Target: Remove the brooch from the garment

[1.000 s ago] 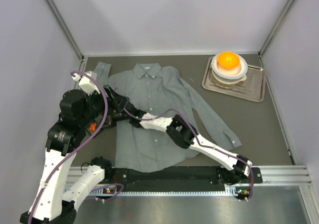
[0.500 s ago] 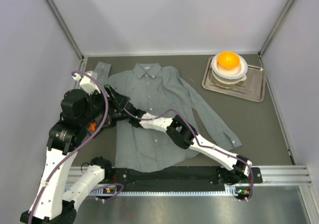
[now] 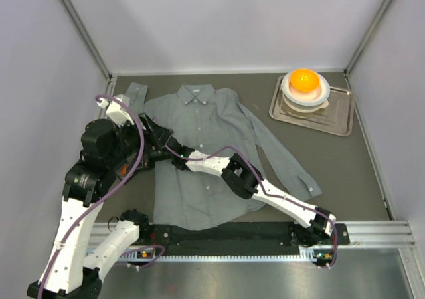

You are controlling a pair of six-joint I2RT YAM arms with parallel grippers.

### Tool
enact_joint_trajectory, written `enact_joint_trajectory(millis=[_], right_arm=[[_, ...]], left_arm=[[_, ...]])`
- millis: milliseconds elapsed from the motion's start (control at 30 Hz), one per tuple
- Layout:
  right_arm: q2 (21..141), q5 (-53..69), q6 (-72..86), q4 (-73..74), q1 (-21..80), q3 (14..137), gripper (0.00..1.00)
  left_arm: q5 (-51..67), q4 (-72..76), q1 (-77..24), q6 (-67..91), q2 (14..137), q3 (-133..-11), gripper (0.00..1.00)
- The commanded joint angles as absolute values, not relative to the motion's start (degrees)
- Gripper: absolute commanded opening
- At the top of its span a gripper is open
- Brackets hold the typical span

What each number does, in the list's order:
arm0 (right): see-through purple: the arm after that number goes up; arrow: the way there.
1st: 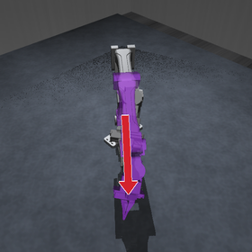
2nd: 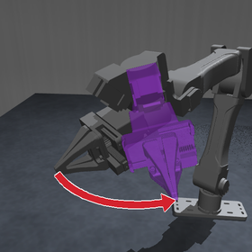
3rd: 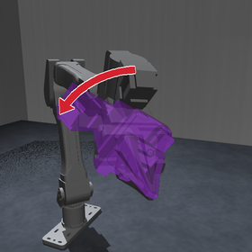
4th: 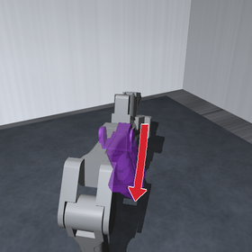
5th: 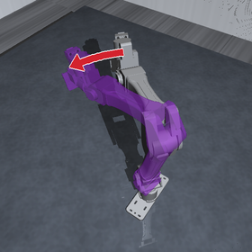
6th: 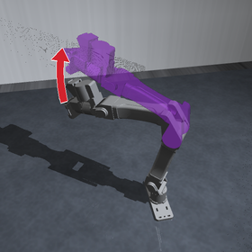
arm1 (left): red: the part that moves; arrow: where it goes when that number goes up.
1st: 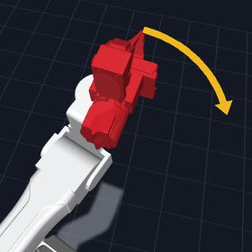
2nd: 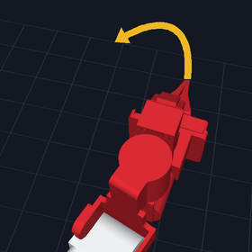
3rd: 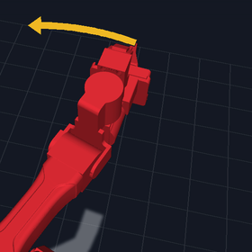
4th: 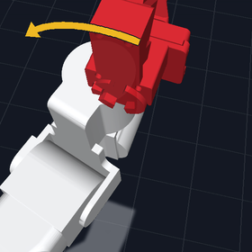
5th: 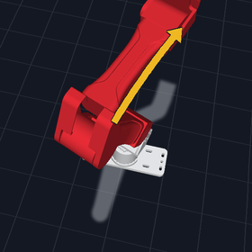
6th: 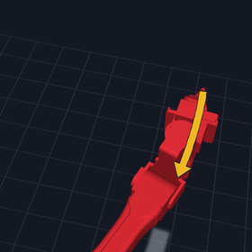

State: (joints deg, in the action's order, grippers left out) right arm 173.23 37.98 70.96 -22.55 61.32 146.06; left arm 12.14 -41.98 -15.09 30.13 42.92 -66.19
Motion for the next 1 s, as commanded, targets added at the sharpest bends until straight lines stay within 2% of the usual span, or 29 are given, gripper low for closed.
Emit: enact_joint_trajectory(millis=[0,433,567,633,967], right_arm=[[173.76,37.71,69.70,-21.62,62.05,148.54,0.20],[168.31,38.58,66.10,-21.36,61.26,140.81,0.38],[166.12,38.85,64.78,-20.22,61.00,138.87,0.52],[164.98,38.50,62.76,-18.99,61.00,137.30,0.56],[161.02,38.58,60.73,-22.40,60.38,131.40,0.57]], left_arm=[[12.57,-39.20,-15.12,30.59,42.89,-66.36,0.76],[12.83,-39.99,-15.21,30.76,42.89,-67.15,0.76],[13.18,-40.08,-15.12,30.76,43.15,-67.59,0.76],[13.10,-40.25,-15.21,30.85,43.15,-67.59,0.76],[13.09,-39.99,-15.21,31.55,43.24,-66.97,0.76]])
